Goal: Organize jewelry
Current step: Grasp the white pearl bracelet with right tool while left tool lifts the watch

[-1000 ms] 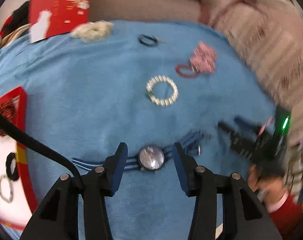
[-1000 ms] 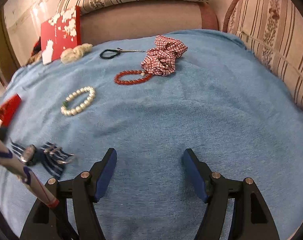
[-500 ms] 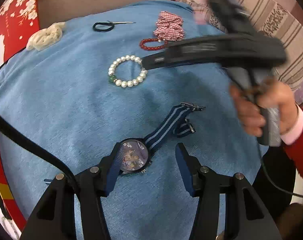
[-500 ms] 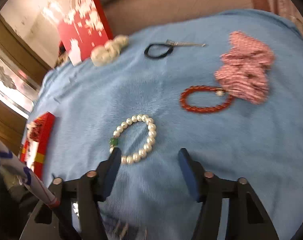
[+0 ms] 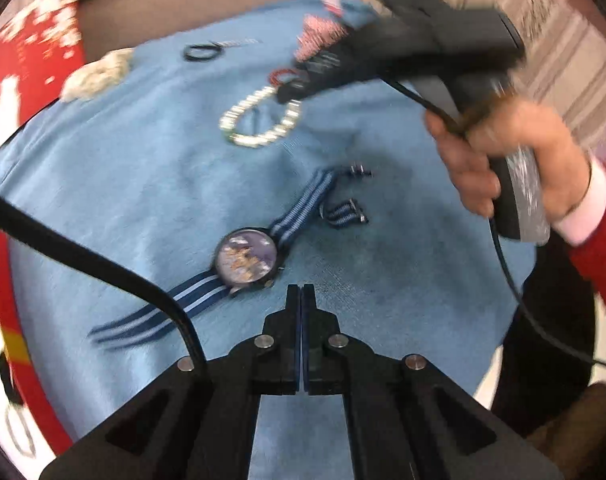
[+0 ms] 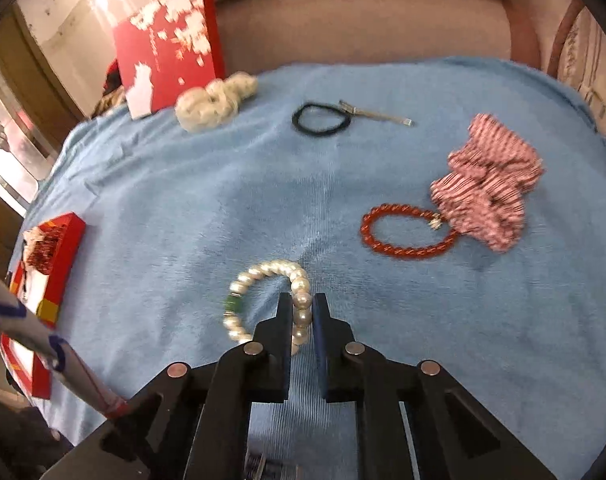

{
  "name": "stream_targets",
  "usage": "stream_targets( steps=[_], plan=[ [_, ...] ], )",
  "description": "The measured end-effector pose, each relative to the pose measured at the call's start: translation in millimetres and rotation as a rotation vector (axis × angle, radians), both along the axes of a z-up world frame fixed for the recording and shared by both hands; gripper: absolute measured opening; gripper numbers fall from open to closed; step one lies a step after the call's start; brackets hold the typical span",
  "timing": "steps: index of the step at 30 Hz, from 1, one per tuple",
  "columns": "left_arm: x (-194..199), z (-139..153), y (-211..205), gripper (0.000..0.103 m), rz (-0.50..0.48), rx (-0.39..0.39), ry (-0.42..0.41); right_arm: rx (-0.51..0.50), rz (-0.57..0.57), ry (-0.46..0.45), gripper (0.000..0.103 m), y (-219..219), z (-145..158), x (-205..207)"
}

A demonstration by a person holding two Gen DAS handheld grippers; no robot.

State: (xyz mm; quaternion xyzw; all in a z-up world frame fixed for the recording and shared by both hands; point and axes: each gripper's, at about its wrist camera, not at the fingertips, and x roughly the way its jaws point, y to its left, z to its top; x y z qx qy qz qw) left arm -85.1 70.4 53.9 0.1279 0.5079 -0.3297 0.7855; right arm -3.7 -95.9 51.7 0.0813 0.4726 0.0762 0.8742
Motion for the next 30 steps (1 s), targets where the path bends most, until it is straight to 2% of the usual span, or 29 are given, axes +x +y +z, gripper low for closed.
stream_targets(
  steps=[5, 6, 7, 8, 9, 12, 15, 17, 20, 21, 23, 24, 26, 30],
  plan=[
    [1, 24, 30, 0.001, 0.092, -0.052, -0.022, -0.014, 0.022, -0.067, 0.010, 2, 33, -25],
    [3, 22, 31, 0.009, 0.095, -0.051, -0.017, -0.011, 0.026, -0.075, 0.010, 2, 39, -31],
    [6, 22, 31, 0.028, 0.088, -0.044, -0.010, -0.006, 0.027, -0.078, 0.010, 1, 41, -35],
    [9, 21, 30, 0.040, 0.072, -0.039, -0.014, 0.002, 0.026, -0.081, 0.010, 0, 44, -41],
    [12, 20, 26, 0.058, 0.057, -0.033, -0.027, 0.009, 0.024, -0.081, 0.010, -2, 46, -47],
    [23, 10, 10, 0.061, -0.007, 0.015, -0.064, 0.031, 0.010, -0.073, 0.010, -11, 48, -65],
    [39, -5, -11, 0.068, -0.106, 0.029, 0.005, 0.076, -0.023, -0.056, 0.011, -25, 45, -78],
    [46, -19, -23, 0.068, -0.137, 0.070, 0.034, 0.101, -0.045, -0.051, 0.011, -33, 44, -84],
    [42, -36, -37, 0.072, -0.164, 0.150, 0.006, 0.101, -0.058, -0.055, 0.011, -39, 44, -88],
    [39, -36, -38, 0.071, -0.157, 0.146, -0.009, 0.100, -0.062, -0.058, 0.011, -40, 44, -88],
    [38, -32, -37, 0.046, -0.128, 0.122, 0.005, 0.102, -0.064, -0.060, 0.011, -41, 43, -89],
    [38, -28, -34, 0.040, -0.096, 0.112, 0.011, 0.100, -0.065, -0.061, 0.011, -41, 43, -88],
    [37, -24, -26, 0.040, -0.038, 0.086, 0.036, 0.095, -0.065, -0.063, 0.011, -39, 43, -88],
    [22, -14, -10, 0.040, 0.047, 0.057, 0.016, 0.106, -0.062, -0.072, 0.011, -37, 45, -91]
  ],
)
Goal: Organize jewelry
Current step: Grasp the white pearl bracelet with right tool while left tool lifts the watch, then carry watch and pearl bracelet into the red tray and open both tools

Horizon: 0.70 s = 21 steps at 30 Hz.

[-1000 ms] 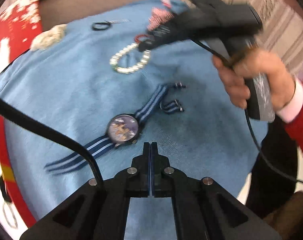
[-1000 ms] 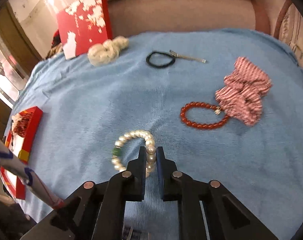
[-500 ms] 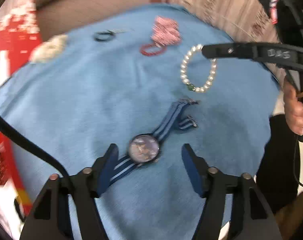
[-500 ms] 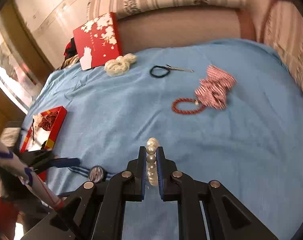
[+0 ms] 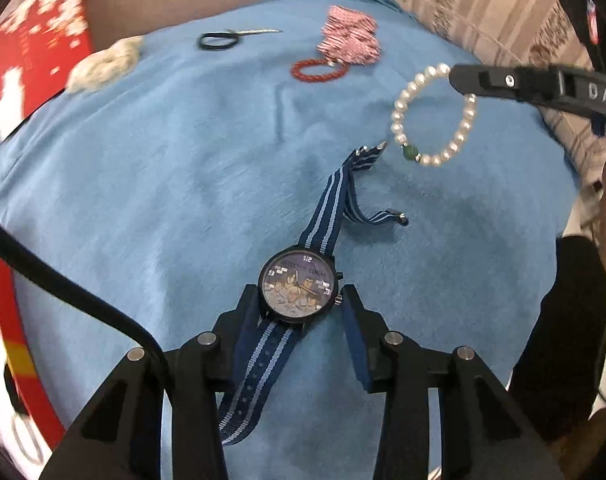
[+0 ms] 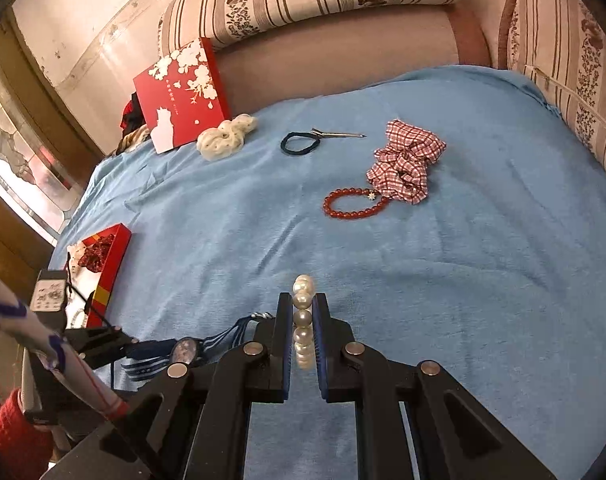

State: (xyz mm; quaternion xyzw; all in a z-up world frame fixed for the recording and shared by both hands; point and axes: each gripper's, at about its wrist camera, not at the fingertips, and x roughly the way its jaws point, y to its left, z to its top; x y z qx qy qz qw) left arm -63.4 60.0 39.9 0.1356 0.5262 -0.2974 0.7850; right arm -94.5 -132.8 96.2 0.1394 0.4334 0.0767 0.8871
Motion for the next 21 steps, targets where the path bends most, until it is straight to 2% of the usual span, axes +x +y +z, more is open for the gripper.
stream_targets(
  steps=[4, 9, 14, 16, 21],
  plan=[
    [-5, 25, 30, 0.040, 0.117, -0.083, -0.025, 0.011, 0.018, -0.017, 0.011, 7, 8, -3],
    [-23, 77, 101, 0.040, 0.307, -0.156, -0.098, 0.022, 0.072, -0.064, 0.011, 32, 33, -3],
    [-35, 116, 183, 0.040, 0.514, -0.113, -0.196, 0.030, 0.167, -0.105, 0.011, 78, 57, 2],
    [-35, 122, 214, 0.040, 0.597, -0.070, -0.229, 0.028, 0.219, -0.116, 0.011, 105, 66, 6],
    [-20, 115, 287, 0.040, 0.772, -0.032, -0.222, 0.025, 0.346, -0.119, 0.011, 179, 79, 18]
  ],
)
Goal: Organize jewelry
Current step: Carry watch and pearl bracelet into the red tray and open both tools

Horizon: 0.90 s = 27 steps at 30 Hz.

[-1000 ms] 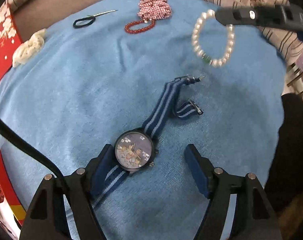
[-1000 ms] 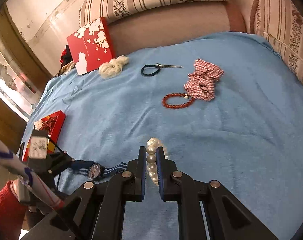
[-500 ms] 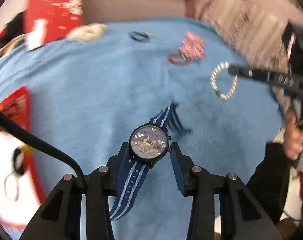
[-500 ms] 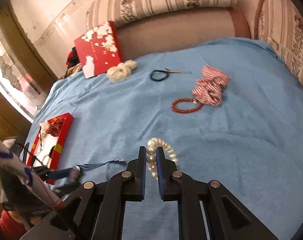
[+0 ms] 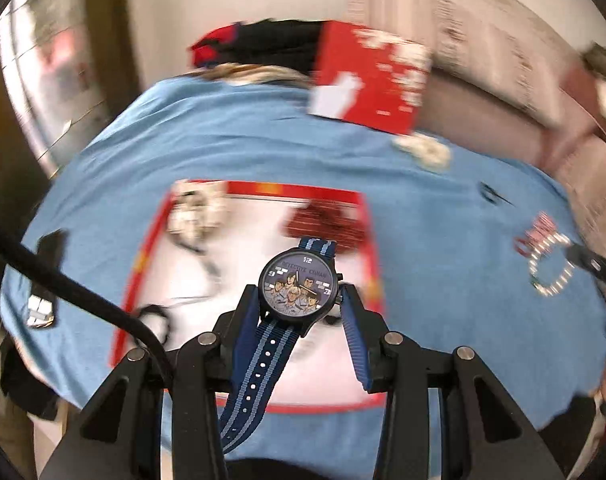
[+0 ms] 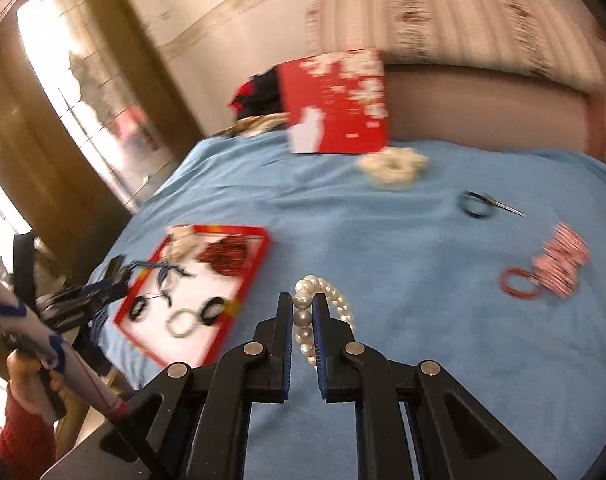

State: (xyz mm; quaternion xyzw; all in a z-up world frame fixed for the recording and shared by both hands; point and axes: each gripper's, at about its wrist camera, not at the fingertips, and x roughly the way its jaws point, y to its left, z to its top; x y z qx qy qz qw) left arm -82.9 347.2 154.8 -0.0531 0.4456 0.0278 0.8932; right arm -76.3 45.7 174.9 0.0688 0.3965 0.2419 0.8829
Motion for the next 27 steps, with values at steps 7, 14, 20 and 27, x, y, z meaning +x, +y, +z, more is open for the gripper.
stream_targets(
  steps=[7, 14, 20, 27],
  plan=[
    [41, -47, 69, 0.040, 0.155, -0.041, 0.084, -0.034, 0.163, 0.049, 0.011, 112, -14, 21],
    [35, -78, 85, 0.040, 0.173, -0.115, 0.154, -0.014, 0.229, 0.117, 0.011, 202, -41, 54],
    [18, -90, 89, 0.040, 0.176, -0.129, 0.189, 0.011, 0.207, 0.220, 0.011, 239, -85, 86],
    [7, -71, 89, 0.043, 0.144, -0.157, 0.121, -0.077, 0.150, 0.278, 0.013, 235, -124, 96]
  ],
)
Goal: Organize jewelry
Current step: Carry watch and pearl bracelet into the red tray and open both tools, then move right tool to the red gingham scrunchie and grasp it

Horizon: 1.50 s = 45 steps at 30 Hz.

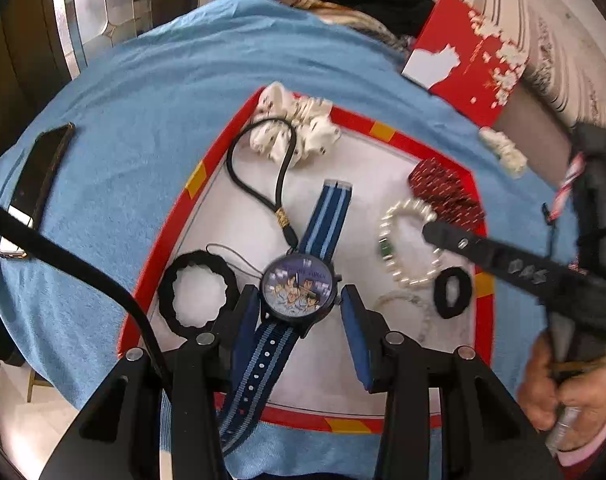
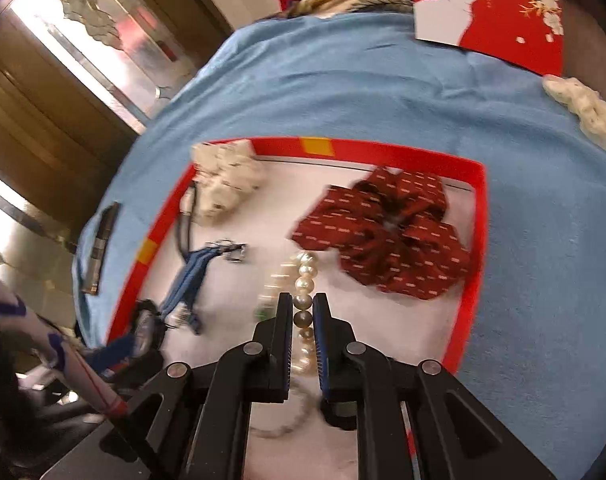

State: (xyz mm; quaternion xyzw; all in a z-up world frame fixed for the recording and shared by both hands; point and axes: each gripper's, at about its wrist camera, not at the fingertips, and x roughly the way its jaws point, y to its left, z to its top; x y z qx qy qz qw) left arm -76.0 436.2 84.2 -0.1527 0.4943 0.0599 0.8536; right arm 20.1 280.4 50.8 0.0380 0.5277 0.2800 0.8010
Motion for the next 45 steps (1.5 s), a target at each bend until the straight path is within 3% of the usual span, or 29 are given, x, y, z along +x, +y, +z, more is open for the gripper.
stream_targets(
  steps=[2, 5, 8, 11, 16, 20, 33, 36, 40, 45],
  plan=[
    [-5, 10, -2, 0.048, 0.006, 0.016, -0.032, -0.006, 0.007, -0.008, 0.025, -3, 2, -1],
    [-14, 25, -7, 0.051, 0.011, 0.042, -0.068, -0.009, 0.020, -0.061, 0.033, -14, 16, -11],
    [-26, 34, -15, 0.052, 0.027, 0.095, -0.095, -0.032, 0.021, -0.116, 0.033, -26, 27, -21],
    [-37, 39, -23, 0.053, 0.042, 0.136, -0.109, -0.138, -0.037, -0.196, 0.033, -40, 31, -27],
    [-52, 39, -29, 0.053, 0.072, 0.088, -0.106, -0.182, -0.064, -0.146, 0.033, -49, 14, -15],
    [-67, 37, -28, 0.053, 0.120, -0.004, -0.104, -0.215, -0.065, -0.113, 0.012, -48, -4, -13],
    [-77, 36, -47, 0.054, 0.120, -0.032, -0.097, -0.155, -0.099, -0.092, 0.012, -72, -1, -31],
    [-78, 40, -64, 0.057, 0.086, -0.018, -0.103, -0.134, -0.110, -0.137, 0.022, -88, 15, -43],
    [-76, 43, -99, 0.059, 0.022, 0.018, -0.105, -0.129, -0.143, -0.181, 0.034, -143, 24, -69],
    [-58, 36, -157, 0.060, -0.109, 0.040, -0.070, -0.102, -0.289, -0.096, 0.039, -247, 2, -88]
  ],
)
